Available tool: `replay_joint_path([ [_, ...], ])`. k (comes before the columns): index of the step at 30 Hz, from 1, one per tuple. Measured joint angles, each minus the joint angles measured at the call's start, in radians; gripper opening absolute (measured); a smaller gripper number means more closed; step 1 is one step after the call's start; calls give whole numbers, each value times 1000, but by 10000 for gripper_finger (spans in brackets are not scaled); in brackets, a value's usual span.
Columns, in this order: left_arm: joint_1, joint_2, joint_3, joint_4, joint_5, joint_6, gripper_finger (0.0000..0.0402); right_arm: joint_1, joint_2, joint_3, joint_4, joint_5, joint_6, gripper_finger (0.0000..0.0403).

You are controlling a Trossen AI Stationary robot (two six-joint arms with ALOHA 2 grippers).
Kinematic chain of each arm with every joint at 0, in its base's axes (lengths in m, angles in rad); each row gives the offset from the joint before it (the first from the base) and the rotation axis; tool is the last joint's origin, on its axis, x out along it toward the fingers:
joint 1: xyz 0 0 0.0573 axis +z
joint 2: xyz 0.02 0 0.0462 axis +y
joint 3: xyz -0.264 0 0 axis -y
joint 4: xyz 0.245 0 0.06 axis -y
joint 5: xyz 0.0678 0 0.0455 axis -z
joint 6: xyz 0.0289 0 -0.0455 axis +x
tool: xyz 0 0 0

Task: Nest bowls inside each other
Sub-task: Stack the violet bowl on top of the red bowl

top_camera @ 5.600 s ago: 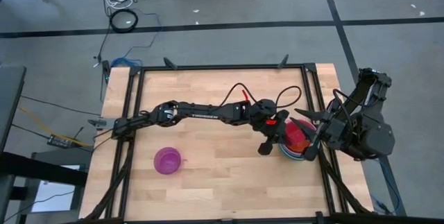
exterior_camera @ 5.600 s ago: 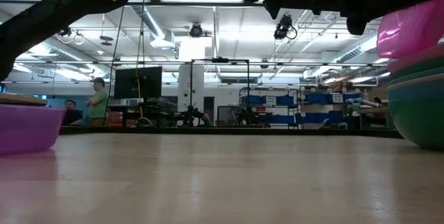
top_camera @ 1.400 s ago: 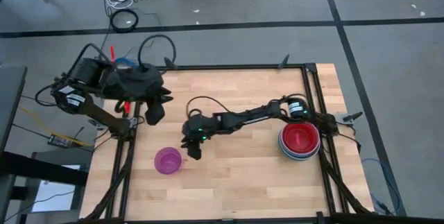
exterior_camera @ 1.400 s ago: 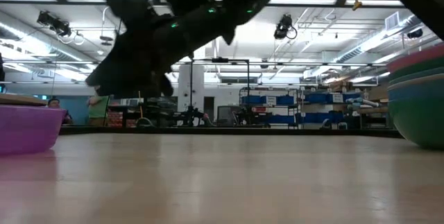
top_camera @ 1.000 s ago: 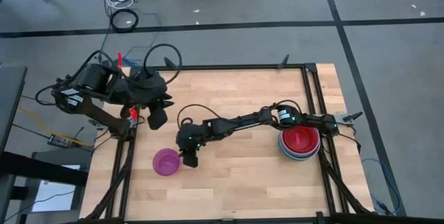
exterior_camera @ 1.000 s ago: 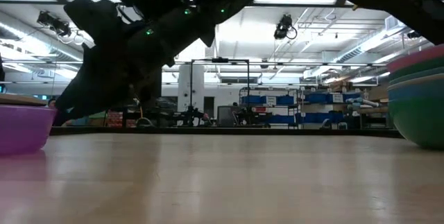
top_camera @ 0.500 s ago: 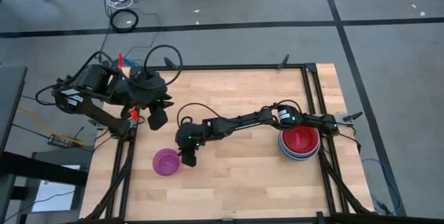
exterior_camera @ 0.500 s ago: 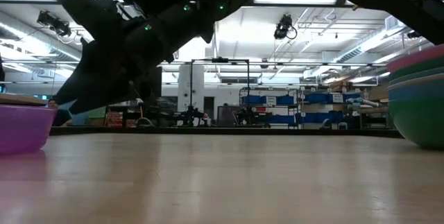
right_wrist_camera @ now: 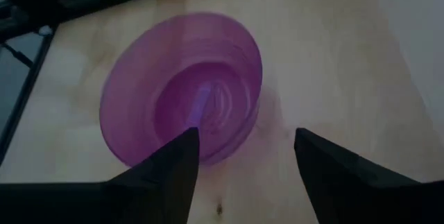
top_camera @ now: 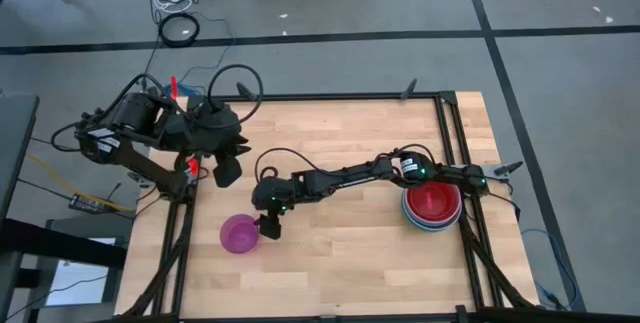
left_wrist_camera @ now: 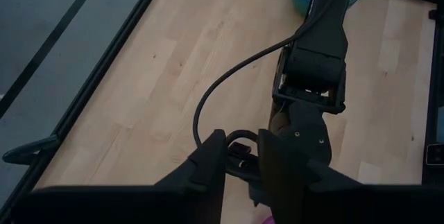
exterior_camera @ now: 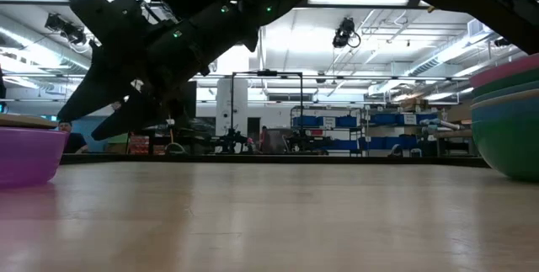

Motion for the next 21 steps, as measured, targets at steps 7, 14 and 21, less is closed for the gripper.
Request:
replay_joint_path([
  [7,0,0,0,0,0,0,85,13,0,1,6,-2,26,222],
  [14,0,0,0,4,0,0,85,26,0,1,0,22,31,219],
  [21,0,0,0,6,0,0,85,26,6,1,-6,52,27,214],
])
